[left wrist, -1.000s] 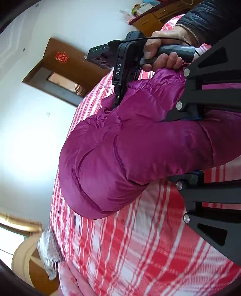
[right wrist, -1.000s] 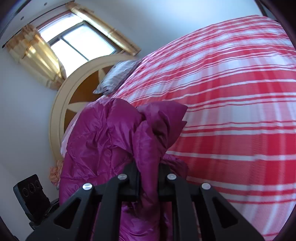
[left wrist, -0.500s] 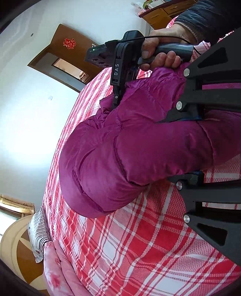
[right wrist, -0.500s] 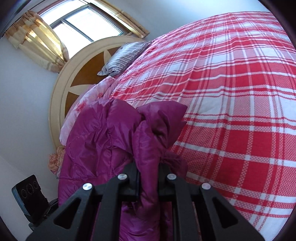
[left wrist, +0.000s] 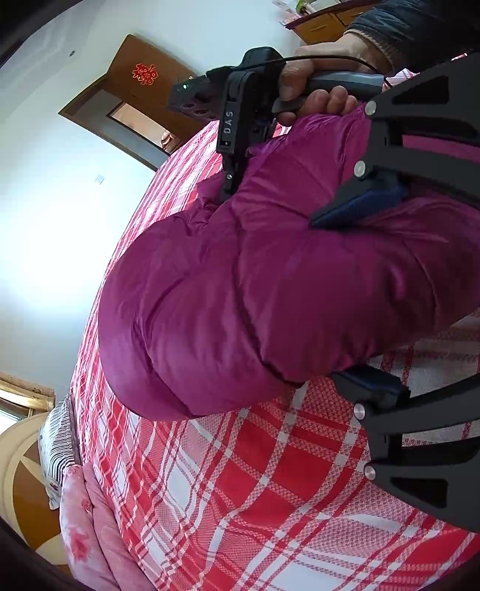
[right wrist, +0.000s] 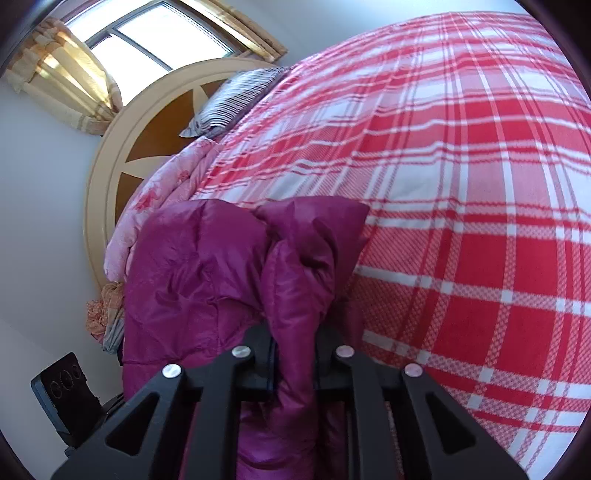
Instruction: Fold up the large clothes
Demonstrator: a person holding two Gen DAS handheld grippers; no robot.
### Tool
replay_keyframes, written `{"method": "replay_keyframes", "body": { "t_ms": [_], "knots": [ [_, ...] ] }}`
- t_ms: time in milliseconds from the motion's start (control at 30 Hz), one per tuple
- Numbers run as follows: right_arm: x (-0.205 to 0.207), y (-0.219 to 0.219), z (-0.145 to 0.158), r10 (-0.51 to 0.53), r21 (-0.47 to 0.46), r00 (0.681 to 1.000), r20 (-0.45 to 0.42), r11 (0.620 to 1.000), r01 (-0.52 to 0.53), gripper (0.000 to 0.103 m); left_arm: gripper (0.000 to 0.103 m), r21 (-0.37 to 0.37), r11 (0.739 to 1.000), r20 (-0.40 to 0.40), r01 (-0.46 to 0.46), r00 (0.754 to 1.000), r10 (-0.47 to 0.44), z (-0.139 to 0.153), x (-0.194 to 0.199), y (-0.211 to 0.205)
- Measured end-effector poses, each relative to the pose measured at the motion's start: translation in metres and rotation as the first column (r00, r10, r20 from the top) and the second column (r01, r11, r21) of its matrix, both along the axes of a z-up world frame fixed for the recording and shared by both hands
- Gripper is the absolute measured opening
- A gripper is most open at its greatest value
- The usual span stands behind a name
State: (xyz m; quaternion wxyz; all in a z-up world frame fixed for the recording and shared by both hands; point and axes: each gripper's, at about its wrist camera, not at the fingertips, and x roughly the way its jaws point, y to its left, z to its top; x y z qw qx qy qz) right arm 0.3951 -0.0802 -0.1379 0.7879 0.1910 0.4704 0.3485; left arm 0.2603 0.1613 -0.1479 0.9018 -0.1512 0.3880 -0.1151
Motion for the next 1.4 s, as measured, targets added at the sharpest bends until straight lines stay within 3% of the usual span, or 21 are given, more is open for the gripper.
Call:
{"method": "replay_keyframes", "body": {
  "t_ms": [67, 167, 233, 300, 367, 500, 700, 867, 1400],
  "knots": [
    [0.001, 0.000, -0.003, -0.005, -0.019, 1.000, -0.009, 1.000, 0.005, 0.019, 0.078, 0.003, 1.000, -0.003, -0.017, 1.000, 0.017, 0.000, -0.002, 0.000],
    [-0.001, -0.002, 0.000, -0.017, -0.036, 1.000, -0.006, 0.999, 0.016, 0.027, 0.078, 0.020, 0.999, -0.031, -0.042, 0.999, 0.042, 0.008, -0.008, -0.002],
    [-0.005, -0.007, 0.006, -0.026, -0.062, 1.000, 0.011, 0.998, 0.027, 0.041, 0.078, 0.065, 0.996, -0.027, -0.058, 0.998, 0.060, 0.021, -0.016, -0.005],
    [-0.010, -0.015, 0.013, -0.058, -0.084, 0.998, 0.025, 0.995, 0.060, 0.054, 0.078, 0.124, 0.989, 0.023, -0.082, 0.997, 0.080, 0.042, -0.028, -0.010],
    [-0.020, -0.028, 0.025, -0.091, -0.086, 0.995, 0.051, 0.992, 0.095, 0.056, 0.078, 0.132, 0.987, 0.085, -0.087, 0.993, 0.077, 0.065, -0.042, -0.013],
    [-0.056, -0.044, 0.063, -0.176, -0.170, 0.968, 0.178, 0.964, 0.206, 0.074, 0.078, 0.155, 0.983, 0.201, -0.102, 0.977, 0.070, 0.105, -0.067, -0.021],
    [-0.141, -0.053, 0.121, -0.229, -0.158, 0.887, 0.401, 0.937, 0.313, 0.091, 0.079, 0.198, 0.974, 0.288, -0.113, 0.956, 0.053, 0.136, -0.088, -0.028],
    [-0.189, -0.054, 0.149, -0.238, -0.141, 0.836, 0.494, 0.927, 0.347, 0.093, 0.079, 0.178, 0.979, 0.315, -0.103, 0.948, 0.042, 0.150, -0.097, -0.026],
    [-0.220, -0.043, 0.176, -0.221, -0.140, 0.795, 0.564, 0.924, 0.356, 0.096, 0.079, 0.169, 0.981, 0.334, -0.098, 0.942, 0.036, 0.158, -0.102, -0.027]
  ]
}}
